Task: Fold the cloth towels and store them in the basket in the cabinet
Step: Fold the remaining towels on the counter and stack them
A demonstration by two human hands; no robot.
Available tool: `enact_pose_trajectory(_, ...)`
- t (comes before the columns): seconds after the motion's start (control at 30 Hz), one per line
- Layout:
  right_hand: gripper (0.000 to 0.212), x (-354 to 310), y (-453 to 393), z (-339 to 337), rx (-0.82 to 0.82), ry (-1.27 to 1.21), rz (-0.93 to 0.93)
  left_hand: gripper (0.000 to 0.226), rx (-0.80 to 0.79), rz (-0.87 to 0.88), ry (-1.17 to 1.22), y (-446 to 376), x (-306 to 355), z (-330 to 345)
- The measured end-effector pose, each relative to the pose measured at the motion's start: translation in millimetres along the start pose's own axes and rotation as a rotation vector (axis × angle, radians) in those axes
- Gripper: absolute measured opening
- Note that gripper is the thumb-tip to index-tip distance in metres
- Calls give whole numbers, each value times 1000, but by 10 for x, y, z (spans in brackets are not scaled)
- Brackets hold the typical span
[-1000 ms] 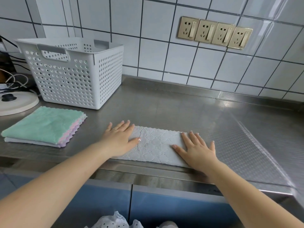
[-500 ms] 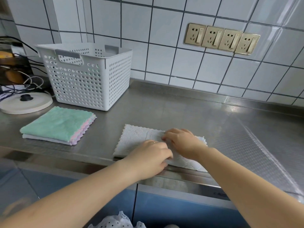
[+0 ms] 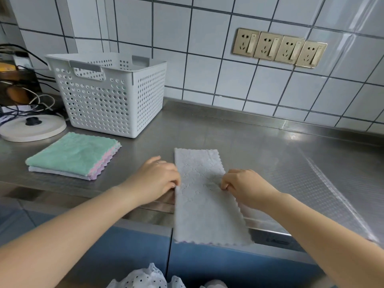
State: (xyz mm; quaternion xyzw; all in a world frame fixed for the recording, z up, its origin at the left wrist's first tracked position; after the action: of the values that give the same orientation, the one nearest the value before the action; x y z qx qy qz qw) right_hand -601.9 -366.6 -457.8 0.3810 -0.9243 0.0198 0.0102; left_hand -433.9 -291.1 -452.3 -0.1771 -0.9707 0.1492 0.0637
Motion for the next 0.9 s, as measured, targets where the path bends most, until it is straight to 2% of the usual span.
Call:
enact_pose_trajectory(0.07, 30, -54, 48, -9, -6, -15, 0, 12, -32, -30, 56, -8, -89, 26)
enact_pose_trajectory(0.17, 31, -58, 158, -97, 44, -4, -41, 18, -60, 39, 88, 19, -70, 41)
enact_pose_trajectory(0.23, 41, -25, 285, -93, 25, -23, -89, 35, -147, 49, 135, 109, -8, 66)
enact_pose_trajectory(0.33, 59, -35, 541, -12, -58, -174, -162, 63, -361, 68, 205, 338, 125, 161)
enact_pose_trajectory(0.43, 74, -84, 754, 192, -166, -196, -241, 75, -470, 98, 124, 491, 268, 250)
enact_pose_trajectory(0.5, 77, -83, 818, 319, -160, -108, -233, 70, -412, 106, 38, 496, 326, 306)
enact_pose_trajectory(0.57, 70, -109, 831, 310, 5, -62, -223, 65, -206, 140, 30, 471, 364, 293)
enact_pose_trajectory(0.63, 56, -141, 848, 198, 207, -134, -212, 59, -85, 115, 141, 479, 315, 282)
enact_pose_trajectory(0.7, 35, -147, 865, 102, 315, -250, -196, 43, -13, 50, 320, 481, 269, 216)
enact_pose_trajectory(0.73, 31, -154, 859, 66, 330, -282, -176, 37, 24, 17, 378, 471, 265, 143)
enact_pose_trajectory(0.9, 27, -8, 736, -79, 284, -611, 136, 47, 159, -190, 505, 355, 177, -75)
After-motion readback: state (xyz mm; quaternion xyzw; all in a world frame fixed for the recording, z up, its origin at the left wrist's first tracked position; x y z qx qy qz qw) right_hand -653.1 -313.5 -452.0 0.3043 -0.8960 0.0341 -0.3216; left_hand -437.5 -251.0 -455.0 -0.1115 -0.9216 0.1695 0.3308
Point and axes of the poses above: each hand's wrist, its own y-axis away from the middle knuckle, its own z-axis out of the palm, x = y × z, the point moved 8 cm from there along -y, towards the middle knuckle, and after that the axes turned 3 degrees about z, right-handed, at the moved point
